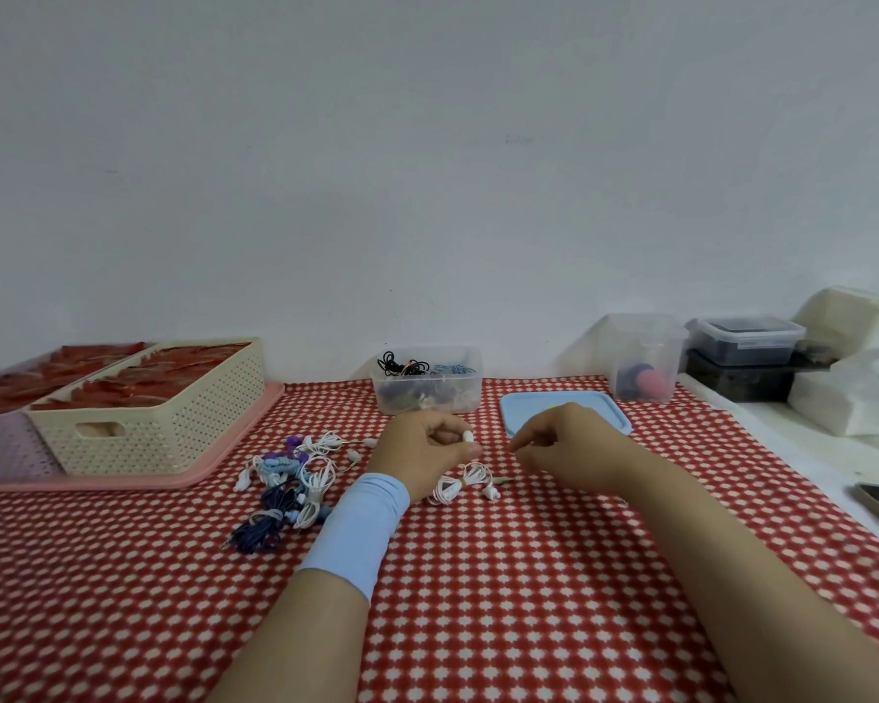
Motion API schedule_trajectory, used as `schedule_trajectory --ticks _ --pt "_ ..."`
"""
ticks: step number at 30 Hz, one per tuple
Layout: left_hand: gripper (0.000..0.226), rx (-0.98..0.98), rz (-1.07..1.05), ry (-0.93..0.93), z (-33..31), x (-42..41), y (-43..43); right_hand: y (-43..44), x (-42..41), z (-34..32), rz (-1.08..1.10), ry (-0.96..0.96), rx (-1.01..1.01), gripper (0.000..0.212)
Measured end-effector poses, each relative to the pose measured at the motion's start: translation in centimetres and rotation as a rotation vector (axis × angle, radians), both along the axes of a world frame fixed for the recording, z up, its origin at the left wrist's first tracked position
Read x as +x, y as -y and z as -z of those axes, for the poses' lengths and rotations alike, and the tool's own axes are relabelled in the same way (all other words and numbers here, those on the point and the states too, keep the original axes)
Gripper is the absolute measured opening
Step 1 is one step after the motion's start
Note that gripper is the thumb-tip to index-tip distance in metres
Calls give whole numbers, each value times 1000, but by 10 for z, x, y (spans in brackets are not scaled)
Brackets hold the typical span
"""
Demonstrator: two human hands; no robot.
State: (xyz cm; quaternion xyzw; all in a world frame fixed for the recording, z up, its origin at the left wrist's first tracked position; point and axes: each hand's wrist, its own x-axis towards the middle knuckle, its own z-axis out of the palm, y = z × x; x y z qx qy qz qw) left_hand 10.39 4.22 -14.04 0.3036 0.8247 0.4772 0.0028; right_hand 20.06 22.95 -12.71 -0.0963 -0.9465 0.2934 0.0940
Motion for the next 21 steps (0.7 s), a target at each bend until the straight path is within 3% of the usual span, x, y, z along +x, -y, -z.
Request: schedule_trajectory --ticks 14,17,21 --pt "40 -352 8 -200 1 2 -2 2 0 5 3 -63 -241 7" --pt "27 -350 2 -360 -3 7 -3 2 1 5 32 -78 -297 6" --pt "13 -371 115 -377 -7 14 -4 2 1 4 63 -124 -327 11"
